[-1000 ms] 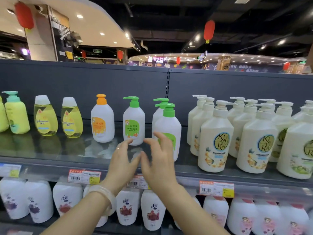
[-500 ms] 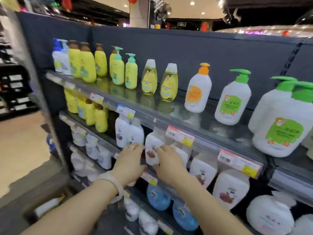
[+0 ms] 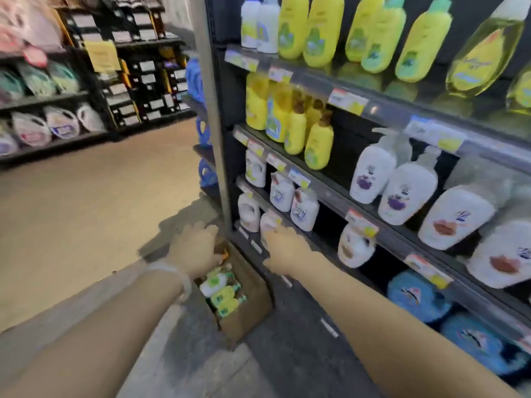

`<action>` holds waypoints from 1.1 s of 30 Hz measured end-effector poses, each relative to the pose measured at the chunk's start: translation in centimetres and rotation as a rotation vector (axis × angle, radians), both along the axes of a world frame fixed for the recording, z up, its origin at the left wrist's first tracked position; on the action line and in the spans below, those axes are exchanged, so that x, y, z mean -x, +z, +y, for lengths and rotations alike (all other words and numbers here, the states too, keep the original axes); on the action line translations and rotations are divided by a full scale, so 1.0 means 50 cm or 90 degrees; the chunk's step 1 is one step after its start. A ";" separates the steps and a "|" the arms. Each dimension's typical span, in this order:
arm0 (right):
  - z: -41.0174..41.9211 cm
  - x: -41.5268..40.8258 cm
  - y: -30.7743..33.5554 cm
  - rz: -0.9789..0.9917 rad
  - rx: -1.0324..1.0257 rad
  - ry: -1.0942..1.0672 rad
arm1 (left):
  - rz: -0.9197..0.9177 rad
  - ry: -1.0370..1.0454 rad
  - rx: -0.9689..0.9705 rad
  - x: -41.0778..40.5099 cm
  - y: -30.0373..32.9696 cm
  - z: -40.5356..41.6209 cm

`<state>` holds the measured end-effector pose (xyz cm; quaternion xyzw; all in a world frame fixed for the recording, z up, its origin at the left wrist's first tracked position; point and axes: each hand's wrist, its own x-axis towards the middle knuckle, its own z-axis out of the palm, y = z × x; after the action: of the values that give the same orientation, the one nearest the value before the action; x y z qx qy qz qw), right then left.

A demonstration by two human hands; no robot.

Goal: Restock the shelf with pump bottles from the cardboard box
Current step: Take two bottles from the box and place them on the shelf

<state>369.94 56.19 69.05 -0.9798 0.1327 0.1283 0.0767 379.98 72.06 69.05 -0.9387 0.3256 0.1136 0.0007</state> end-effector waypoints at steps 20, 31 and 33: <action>-0.067 -0.600 -0.160 0.078 -0.108 -0.021 | 0.126 0.026 -0.100 -0.542 -0.162 -0.042; -0.137 -0.773 -0.353 0.198 -0.195 -0.297 | 0.270 -0.161 -0.151 -0.830 -0.362 -0.171; -0.125 -0.806 -0.406 0.210 -0.223 -0.374 | 0.259 -0.248 -0.218 -0.880 -0.402 -0.185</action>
<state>410.26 49.96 48.75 -0.8381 0.3948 0.2778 0.2539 424.00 62.80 48.94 -0.8030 0.4689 0.3493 0.1153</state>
